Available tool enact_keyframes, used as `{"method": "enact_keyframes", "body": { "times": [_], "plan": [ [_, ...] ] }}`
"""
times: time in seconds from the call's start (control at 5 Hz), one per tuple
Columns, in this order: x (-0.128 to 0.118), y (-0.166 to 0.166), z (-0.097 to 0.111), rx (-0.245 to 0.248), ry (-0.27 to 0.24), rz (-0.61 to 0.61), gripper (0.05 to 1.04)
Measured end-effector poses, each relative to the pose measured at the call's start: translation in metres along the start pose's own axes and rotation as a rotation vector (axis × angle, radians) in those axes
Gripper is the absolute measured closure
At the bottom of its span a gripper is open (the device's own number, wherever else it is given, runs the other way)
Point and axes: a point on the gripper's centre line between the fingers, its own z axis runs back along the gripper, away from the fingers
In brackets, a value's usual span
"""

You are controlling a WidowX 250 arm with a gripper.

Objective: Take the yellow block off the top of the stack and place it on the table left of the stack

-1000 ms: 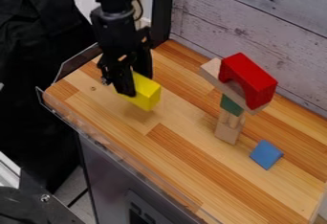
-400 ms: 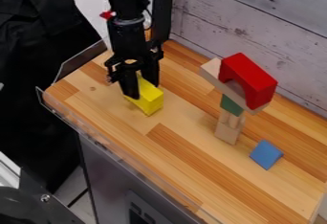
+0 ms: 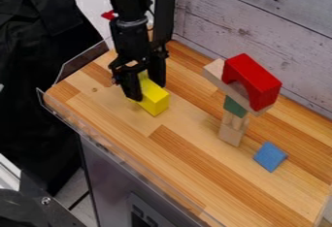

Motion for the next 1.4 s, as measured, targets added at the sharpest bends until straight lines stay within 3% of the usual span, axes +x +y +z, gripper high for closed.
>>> {"method": "enact_keyframes", "body": {
  "times": [0.2, 0.4, 0.6, 0.8, 1.0, 1.2, 1.4],
  "plan": [
    [-0.006, -0.005, 0.038, -0.050, -0.055, -0.056, 0.083],
    [-0.013, -0.010, 0.083, -0.123, -0.112, -0.105, 0.084],
    [-0.023, -0.014, 0.120, -0.100, -0.114, -0.310, 0.083],
    [-0.033, -0.010, 0.134, -0.080, -0.041, -0.591, 0.084],
    [-0.040, 0.001, 0.134, -0.035, 0.032, -0.823, 0.083],
    [-0.044, 0.007, 0.135, 0.053, 0.029, -1.024, 0.084],
    [-0.058, 0.005, 0.127, 0.166, -0.022, -1.175, 0.084]
  ]
}}
